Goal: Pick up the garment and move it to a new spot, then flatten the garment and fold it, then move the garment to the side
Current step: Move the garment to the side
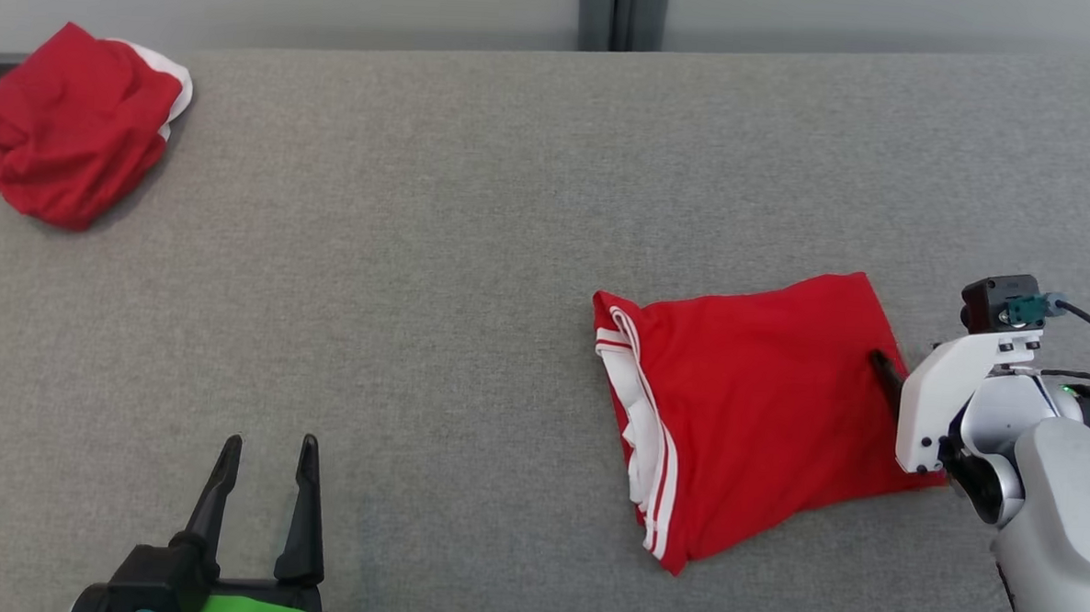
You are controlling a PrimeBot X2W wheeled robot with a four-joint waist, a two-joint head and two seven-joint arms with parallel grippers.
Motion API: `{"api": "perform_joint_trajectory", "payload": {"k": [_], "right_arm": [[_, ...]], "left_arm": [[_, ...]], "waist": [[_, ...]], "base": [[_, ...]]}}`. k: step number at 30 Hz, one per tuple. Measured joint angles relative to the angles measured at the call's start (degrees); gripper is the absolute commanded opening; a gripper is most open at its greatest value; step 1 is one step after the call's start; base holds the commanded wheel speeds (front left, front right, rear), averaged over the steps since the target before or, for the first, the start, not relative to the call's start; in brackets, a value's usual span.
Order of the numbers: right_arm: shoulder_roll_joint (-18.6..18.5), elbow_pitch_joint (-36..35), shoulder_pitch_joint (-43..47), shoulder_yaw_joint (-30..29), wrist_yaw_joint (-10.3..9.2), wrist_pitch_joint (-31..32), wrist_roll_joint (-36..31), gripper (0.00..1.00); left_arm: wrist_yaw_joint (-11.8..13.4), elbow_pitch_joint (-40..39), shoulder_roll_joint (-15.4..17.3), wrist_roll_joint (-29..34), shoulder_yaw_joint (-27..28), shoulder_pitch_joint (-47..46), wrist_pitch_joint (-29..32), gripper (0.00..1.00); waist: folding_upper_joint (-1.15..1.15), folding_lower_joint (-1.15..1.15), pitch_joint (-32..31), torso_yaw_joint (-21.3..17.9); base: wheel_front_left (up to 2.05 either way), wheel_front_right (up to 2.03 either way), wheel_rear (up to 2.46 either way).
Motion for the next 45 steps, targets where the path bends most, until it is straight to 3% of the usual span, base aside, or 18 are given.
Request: {"api": "perform_joint_trajectory", "payload": {"k": [4,5,6,12,17,24,30,37,38,39,40,45], "right_arm": [[1.23,3.61,-1.09,0.53,-0.04,1.74,2.34,1.00],[1.13,3.96,-1.46,0.76,-0.04,1.99,2.91,0.72],[0.78,4.13,-1.84,0.92,-0.03,1.88,3.22,0.00],[0.86,4.77,-4.89,0.01,0.04,-2.13,4.03,0.00],[-0.93,4.88,-12.43,-4.19,0.03,-5.55,1.23,0.00],[-7.42,5.53,-21.13,-16.41,0.02,-7.11,-4.08,0.00],[-10.80,6.13,-27.25,-28.80,0.02,-9.83,-10.18,0.00],[-10.31,6.47,-31.34,-37.91,0.02,-10.43,-19.44,0.00],[-10.32,6.24,-31.92,-38.82,0.02,-11.55,-21.14,0.35],[-10.27,5.91,-32.18,-39.17,0.02,-12.63,-22.31,0.84],[-9.93,5.60,-32.71,-39.86,0.02,-13.97,-23.34,1.00],[-7.72,4.70,-32.70,-37.56,0.02,-21.61,-26.27,1.00]], "left_arm": [[-0.16,0.32,0.00,0.00,-0.21,-0.40,0.00,1.00],[-0.16,0.34,0.00,0.03,-0.16,-0.41,0.00,1.00],[-0.18,0.41,0.00,0.04,-0.07,-0.41,0.00,1.00],[-0.18,0.00,0.00,0.29,0.81,-0.76,0.00,1.00],[-0.46,-2.15,-0.01,0.99,0.74,-3.99,0.00,1.00],[-1.42,-4.61,0.19,3.72,0.15,-11.02,0.00,1.00],[-1.63,-5.44,1.64,4.57,-0.42,-13.56,0.00,1.00],[-1.67,-5.48,1.75,5.17,0.27,-13.40,0.00,1.00],[-1.68,-5.53,1.74,5.17,0.52,-13.28,0.00,1.00],[-1.68,-5.61,1.69,5.17,0.68,-13.18,0.00,1.00],[-1.68,-5.69,1.64,5.17,0.90,-13.00,0.00,1.00],[-1.69,-5.72,1.16,5.06,1.75,-12.13,0.00,1.00]], "waist": [[0.00,0.00,1.57,1.70],[0.00,0.00,1.87,1.98],[0.00,0.00,2.21,2.26],[0.00,0.00,3.54,1.68],[0.00,0.00,6.08,-0.38],[0.00,0.00,13.11,-3.10],[0.00,0.01,19.84,-4.57],[0.00,0.02,24.66,-4.72],[0.00,0.02,24.92,-4.44],[0.00,0.01,24.98,-4.25],[0.00,0.01,24.94,-4.03],[0.00,0.01,23.41,-3.70]], "base": [[0.00,0.00,0.00],[0.00,0.00,0.00],[0.00,0.00,0.00],[0.00,0.00,0.00],[0.00,0.00,0.00],[0.00,0.00,0.00],[0.00,0.00,0.00],[0.00,0.00,0.00],[0.00,0.00,0.00],[0.00,0.00,0.00],[0.00,0.00,0.00],[0.00,0.00,0.00]]}}
